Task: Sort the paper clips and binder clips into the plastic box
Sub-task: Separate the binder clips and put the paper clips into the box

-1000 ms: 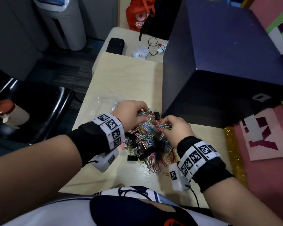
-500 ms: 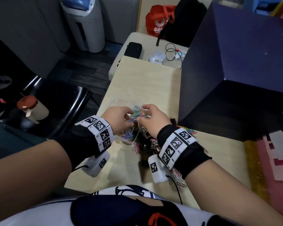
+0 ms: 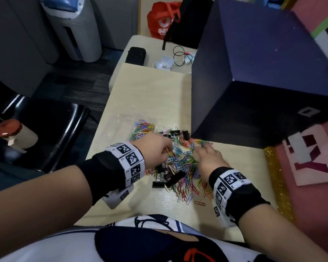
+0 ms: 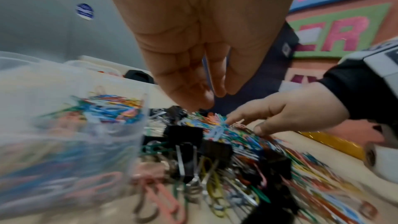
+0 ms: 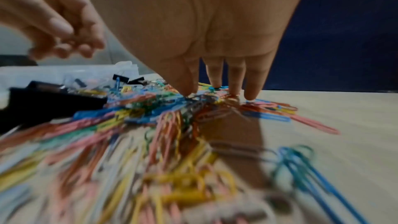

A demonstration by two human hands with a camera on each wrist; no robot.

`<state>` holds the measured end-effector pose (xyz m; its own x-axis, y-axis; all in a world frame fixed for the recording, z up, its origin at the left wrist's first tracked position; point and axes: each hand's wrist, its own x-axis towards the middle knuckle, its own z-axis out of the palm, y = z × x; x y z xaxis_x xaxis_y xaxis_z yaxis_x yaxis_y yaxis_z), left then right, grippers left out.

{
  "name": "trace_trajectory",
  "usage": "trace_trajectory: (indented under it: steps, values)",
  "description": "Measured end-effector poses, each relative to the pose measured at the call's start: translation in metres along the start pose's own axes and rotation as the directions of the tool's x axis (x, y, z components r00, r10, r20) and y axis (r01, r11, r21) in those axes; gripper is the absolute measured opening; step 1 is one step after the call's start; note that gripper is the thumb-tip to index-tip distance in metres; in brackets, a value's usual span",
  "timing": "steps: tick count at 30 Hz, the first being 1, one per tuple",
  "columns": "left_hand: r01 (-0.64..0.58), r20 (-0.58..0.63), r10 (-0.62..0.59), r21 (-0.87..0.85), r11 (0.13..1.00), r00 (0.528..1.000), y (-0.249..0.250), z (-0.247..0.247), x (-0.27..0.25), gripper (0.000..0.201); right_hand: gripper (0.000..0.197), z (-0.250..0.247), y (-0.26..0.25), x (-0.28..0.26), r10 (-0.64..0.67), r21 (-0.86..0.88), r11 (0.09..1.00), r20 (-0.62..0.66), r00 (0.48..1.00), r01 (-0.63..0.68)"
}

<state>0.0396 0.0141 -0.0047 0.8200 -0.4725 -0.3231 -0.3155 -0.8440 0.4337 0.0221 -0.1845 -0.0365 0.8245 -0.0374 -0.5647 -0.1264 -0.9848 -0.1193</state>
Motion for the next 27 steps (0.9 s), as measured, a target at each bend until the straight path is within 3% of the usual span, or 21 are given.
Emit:
trace_trajectory:
  steps: [2,5,8,9,13,16,19,24,27]
  values:
    - [-0.059,0.066,0.055,0.062,0.996,0.996,0.011,0.008,0.006,0.031,0.081,0.007,0.006,-0.009,-0.049,-0.023,0.999,-0.009,0.999,0.049]
    - [-0.12,0.114,0.103,0.149,0.982,0.988,0.024,0.02,0.017,0.037,0.063,0.015,0.016,-0.016,-0.113,0.002,0.994,-0.07,0.991,0.113]
    - [-0.145,0.16,0.111,0.219,0.965,0.981,0.032,0.03,0.03,0.044,0.043,0.008,0.026,-0.022,-0.024,0.069,0.997,-0.154,0.988,0.035]
    - [-0.139,0.175,0.097,0.245,0.959,0.98,0.035,0.033,0.033,0.047,0.045,0.004,0.029,-0.024,0.039,0.065,0.997,-0.163,0.986,-0.029]
    - [-0.071,0.22,-0.006,0.339,0.938,0.976,0.042,0.04,0.046,0.063,0.111,0.003,0.036,-0.032,0.253,0.058,0.965,0.066,0.965,-0.257]
    - [-0.049,0.25,-0.054,0.39,0.919,0.967,0.041,0.042,0.051,0.074,0.133,0.018,0.033,-0.032,0.214,0.079,0.971,0.131,0.968,-0.225]
    - [-0.048,0.242,-0.056,0.405,0.913,0.969,0.043,0.043,0.051,0.068,0.114,0.023,0.027,-0.026,0.118,0.163,0.979,0.039,0.992,-0.123]
    - [-0.104,0.245,0.012,0.365,0.925,0.969,0.044,0.042,0.051,0.046,0.056,0.022,0.021,-0.021,-0.046,0.183,0.981,-0.114,0.992,0.067]
    - [-0.137,0.217,0.058,0.366,0.92,0.974,0.042,0.04,0.049,0.032,0.045,0.02,0.02,-0.017,-0.056,0.172,0.982,-0.132,0.99,0.078]
